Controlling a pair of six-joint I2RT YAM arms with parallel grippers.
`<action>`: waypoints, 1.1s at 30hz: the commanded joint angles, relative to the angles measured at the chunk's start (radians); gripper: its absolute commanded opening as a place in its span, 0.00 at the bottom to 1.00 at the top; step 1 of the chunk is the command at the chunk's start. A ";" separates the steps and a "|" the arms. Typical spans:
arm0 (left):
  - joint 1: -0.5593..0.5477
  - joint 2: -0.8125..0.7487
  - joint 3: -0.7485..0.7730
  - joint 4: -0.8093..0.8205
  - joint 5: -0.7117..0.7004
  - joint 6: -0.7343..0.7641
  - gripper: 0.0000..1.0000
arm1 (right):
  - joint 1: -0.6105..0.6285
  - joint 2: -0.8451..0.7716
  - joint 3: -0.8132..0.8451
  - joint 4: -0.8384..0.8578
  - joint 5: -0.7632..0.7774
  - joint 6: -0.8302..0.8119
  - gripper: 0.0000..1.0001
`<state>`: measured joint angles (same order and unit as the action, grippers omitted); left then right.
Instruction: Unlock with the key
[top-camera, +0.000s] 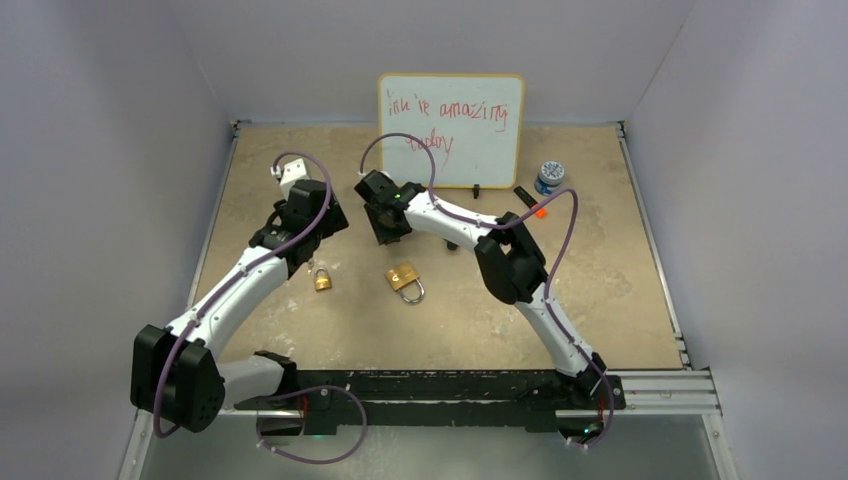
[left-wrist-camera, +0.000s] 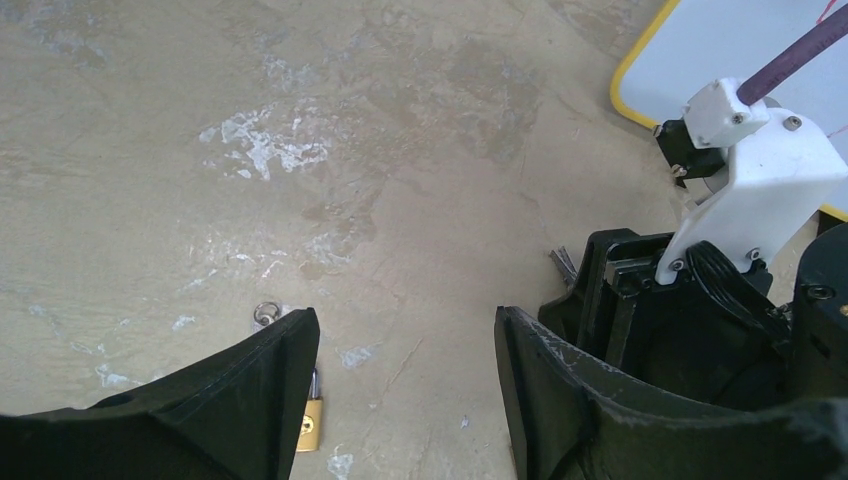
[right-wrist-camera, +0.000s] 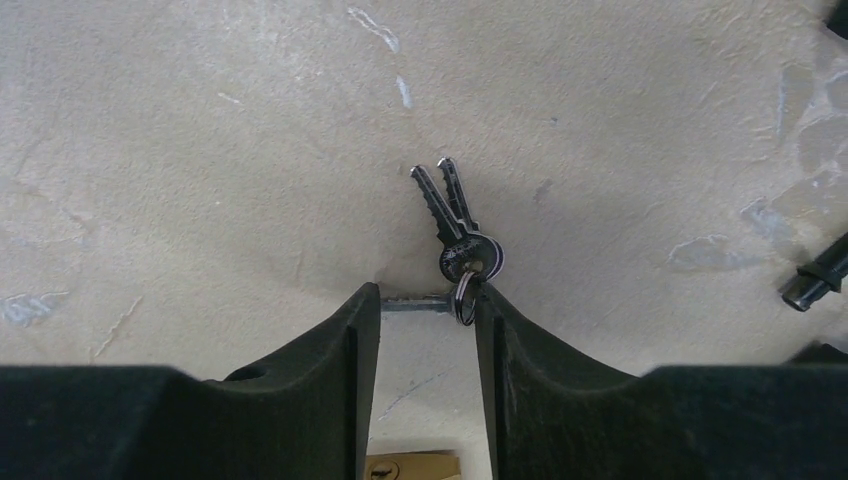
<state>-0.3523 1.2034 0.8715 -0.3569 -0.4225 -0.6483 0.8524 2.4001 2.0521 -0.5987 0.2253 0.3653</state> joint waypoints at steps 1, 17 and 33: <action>0.010 -0.025 -0.009 0.029 0.012 -0.017 0.66 | 0.007 0.020 0.040 -0.056 0.048 -0.001 0.38; 0.012 -0.045 -0.028 0.020 0.022 -0.025 0.66 | 0.004 -0.031 0.084 -0.161 -0.054 0.117 0.40; 0.012 -0.044 -0.032 0.018 0.021 -0.031 0.66 | 0.004 0.088 0.192 -0.205 -0.076 -0.001 0.37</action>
<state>-0.3481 1.1812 0.8497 -0.3599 -0.4038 -0.6628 0.8528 2.4802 2.2162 -0.7753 0.1623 0.3992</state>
